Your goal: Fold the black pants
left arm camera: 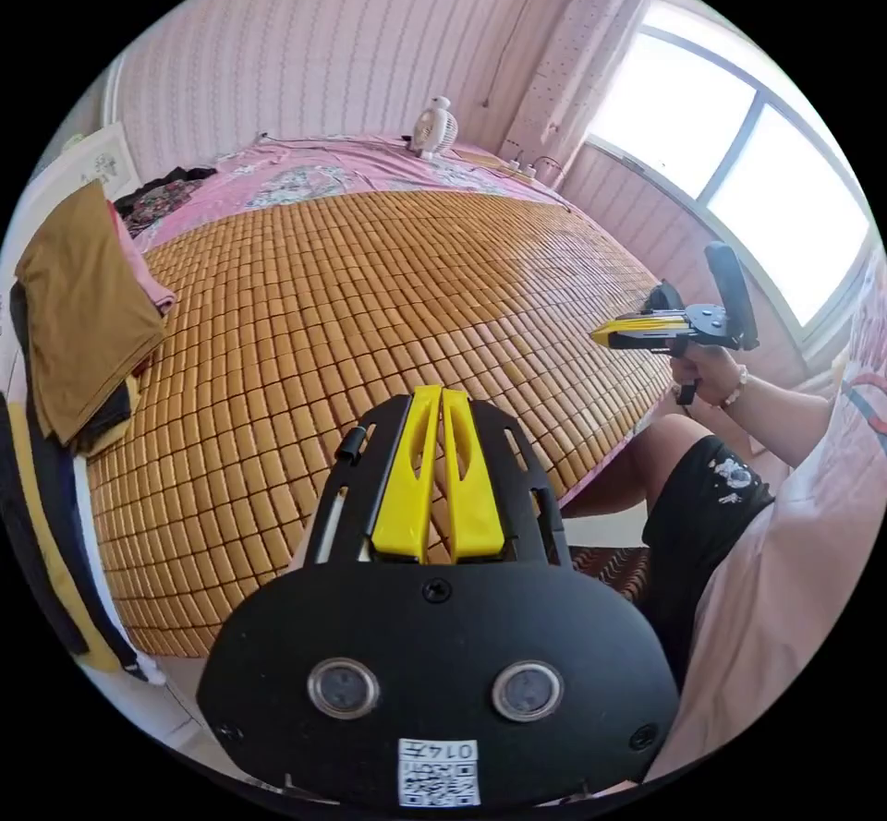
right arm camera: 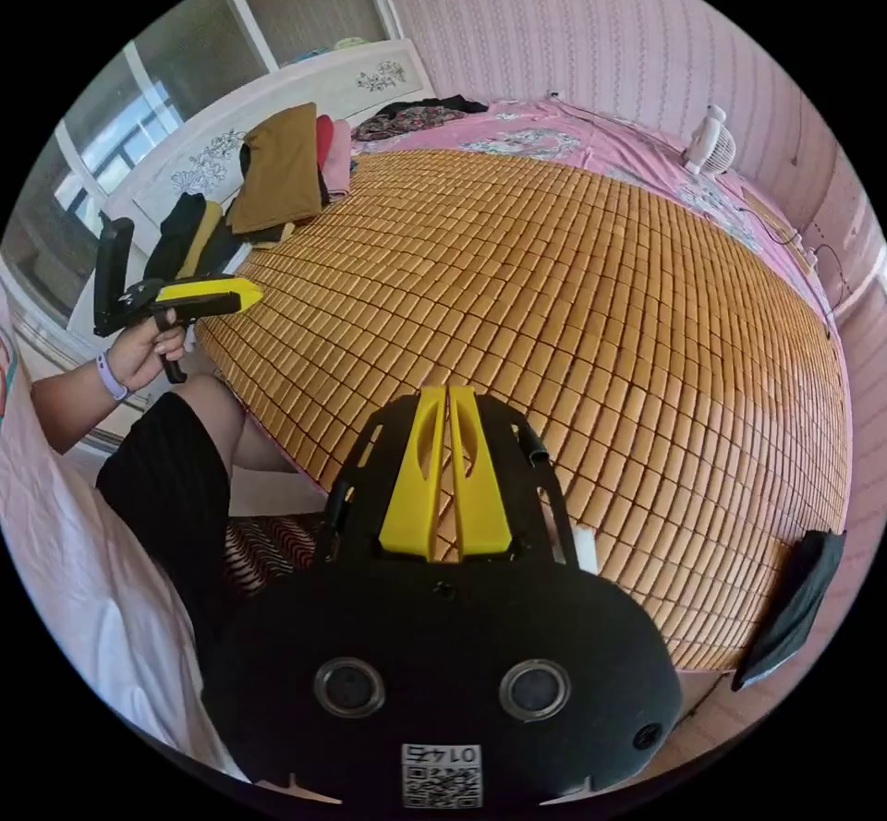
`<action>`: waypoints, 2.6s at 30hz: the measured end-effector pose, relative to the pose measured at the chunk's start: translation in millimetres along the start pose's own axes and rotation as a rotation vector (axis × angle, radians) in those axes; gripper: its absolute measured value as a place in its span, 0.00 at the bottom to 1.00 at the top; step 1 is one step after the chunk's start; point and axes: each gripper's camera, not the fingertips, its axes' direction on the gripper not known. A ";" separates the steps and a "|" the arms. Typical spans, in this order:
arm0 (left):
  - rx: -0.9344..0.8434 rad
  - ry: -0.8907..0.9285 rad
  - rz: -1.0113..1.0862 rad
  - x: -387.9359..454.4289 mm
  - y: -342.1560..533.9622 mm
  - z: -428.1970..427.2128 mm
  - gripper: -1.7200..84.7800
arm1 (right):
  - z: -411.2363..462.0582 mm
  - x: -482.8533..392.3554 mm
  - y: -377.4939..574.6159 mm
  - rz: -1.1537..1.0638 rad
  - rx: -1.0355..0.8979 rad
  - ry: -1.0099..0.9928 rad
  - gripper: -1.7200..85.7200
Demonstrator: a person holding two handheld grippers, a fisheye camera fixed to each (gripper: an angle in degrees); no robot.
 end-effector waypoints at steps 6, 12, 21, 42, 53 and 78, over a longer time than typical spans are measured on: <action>0.134 -0.108 -0.184 -16.7 109.5 -38.8 0.01 | 13.1 -90.4 31.0 -0.207 0.078 -0.040 0.02; 0.324 -0.287 -0.468 -48.6 220.4 -109.1 0.01 | -2.6 -161.2 124.6 -0.283 0.072 -0.042 0.02; 0.578 -0.408 -0.762 -101.6 381.5 -170.4 0.07 | 41.1 -272.0 123.8 -0.535 0.056 -0.164 0.11; 0.759 -0.386 -0.999 -269.5 461.9 -170.5 0.14 | 291.0 -557.5 -117.9 -0.619 0.057 -0.168 0.17; 0.757 -0.543 -0.857 -245.1 448.7 -212.6 0.07 | 222.6 -551.9 -109.9 -0.875 0.150 -0.233 0.03; 0.085 0.236 -0.278 -67.8 266.3 -19.2 0.03 | 147.4 -82.9 205.0 -0.050 0.056 -0.038 0.17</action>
